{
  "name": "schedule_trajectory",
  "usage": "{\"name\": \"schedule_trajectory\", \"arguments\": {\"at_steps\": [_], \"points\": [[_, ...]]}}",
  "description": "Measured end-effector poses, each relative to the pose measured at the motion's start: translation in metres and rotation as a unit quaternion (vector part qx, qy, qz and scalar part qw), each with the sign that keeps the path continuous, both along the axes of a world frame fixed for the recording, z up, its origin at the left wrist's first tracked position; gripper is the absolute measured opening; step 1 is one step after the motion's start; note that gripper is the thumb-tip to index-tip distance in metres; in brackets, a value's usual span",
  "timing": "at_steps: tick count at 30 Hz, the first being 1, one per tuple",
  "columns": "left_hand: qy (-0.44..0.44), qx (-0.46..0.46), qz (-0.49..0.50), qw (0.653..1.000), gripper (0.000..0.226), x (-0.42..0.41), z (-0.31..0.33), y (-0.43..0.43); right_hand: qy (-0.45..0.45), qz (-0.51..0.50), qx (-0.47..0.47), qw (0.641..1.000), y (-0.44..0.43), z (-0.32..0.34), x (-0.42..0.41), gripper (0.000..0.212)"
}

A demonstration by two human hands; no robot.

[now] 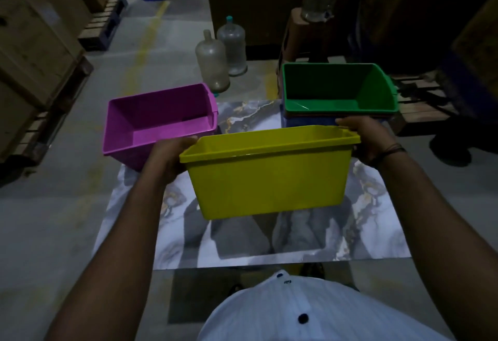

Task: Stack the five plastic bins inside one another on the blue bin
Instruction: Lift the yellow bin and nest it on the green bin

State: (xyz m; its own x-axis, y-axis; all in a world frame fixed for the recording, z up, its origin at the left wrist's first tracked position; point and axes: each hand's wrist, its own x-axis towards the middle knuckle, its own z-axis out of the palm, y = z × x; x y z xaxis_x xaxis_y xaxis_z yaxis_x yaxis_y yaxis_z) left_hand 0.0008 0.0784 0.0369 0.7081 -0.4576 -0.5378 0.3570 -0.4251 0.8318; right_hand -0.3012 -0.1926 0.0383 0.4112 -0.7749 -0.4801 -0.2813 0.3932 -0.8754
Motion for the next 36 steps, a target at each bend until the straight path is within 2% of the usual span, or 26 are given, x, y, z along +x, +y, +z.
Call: {"name": "schedule_trajectory", "arguments": {"at_steps": [2,7,10,13,16,18,23,25,27,29,33,36], "points": [[0.018,0.006,0.004,1.000,0.018,0.001,0.007,-0.006,0.000,-0.004,-0.009,1.000,-0.007,0.006,-0.003,0.012],[0.013,0.022,0.005,1.000,0.017,-0.006,0.015,-0.017,0.004,-0.025,-0.055,0.998,-0.012,0.011,-0.006,0.022],[-0.003,-0.014,0.018,1.000,0.027,-0.008,0.007,-0.019,0.003,-0.032,-0.121,0.992,-0.012,0.015,-0.009,0.039],[-0.003,-0.025,-0.007,1.000,0.023,-0.015,0.003,-0.020,0.010,-0.024,-0.163,0.986,-0.007,0.016,-0.016,0.034],[-0.059,-0.033,-0.052,0.996,0.025,-0.024,-0.002,-0.019,0.044,-0.020,-0.266,0.963,0.001,0.011,-0.024,0.026],[-0.111,-0.040,-0.056,0.991,0.035,-0.026,-0.012,-0.017,0.057,-0.005,-0.325,0.944,0.011,0.010,-0.028,0.014],[-0.210,-0.094,-0.063,0.971,0.053,-0.042,-0.026,-0.011,0.046,0.009,-0.392,0.919,0.023,-0.005,-0.044,0.039],[-0.232,-0.123,-0.066,0.963,0.071,-0.045,-0.029,-0.008,0.053,0.024,-0.410,0.910,0.025,-0.011,-0.051,0.030],[-0.239,-0.140,-0.059,0.959,0.088,-0.045,-0.031,-0.009,0.056,0.032,-0.420,0.905,0.026,-0.017,-0.057,0.030],[-0.250,-0.158,-0.061,0.953,0.083,-0.048,-0.029,-0.010,0.053,0.027,-0.423,0.904,0.026,-0.021,-0.061,0.037],[-0.264,-0.165,-0.040,0.949,0.053,-0.051,-0.021,-0.018,0.032,-0.014,-0.402,0.915,0.022,-0.017,-0.066,0.051],[-0.259,-0.173,-0.024,0.950,0.041,-0.051,-0.016,-0.027,-0.005,-0.065,-0.361,0.930,0.019,-0.012,-0.066,0.042]]}}
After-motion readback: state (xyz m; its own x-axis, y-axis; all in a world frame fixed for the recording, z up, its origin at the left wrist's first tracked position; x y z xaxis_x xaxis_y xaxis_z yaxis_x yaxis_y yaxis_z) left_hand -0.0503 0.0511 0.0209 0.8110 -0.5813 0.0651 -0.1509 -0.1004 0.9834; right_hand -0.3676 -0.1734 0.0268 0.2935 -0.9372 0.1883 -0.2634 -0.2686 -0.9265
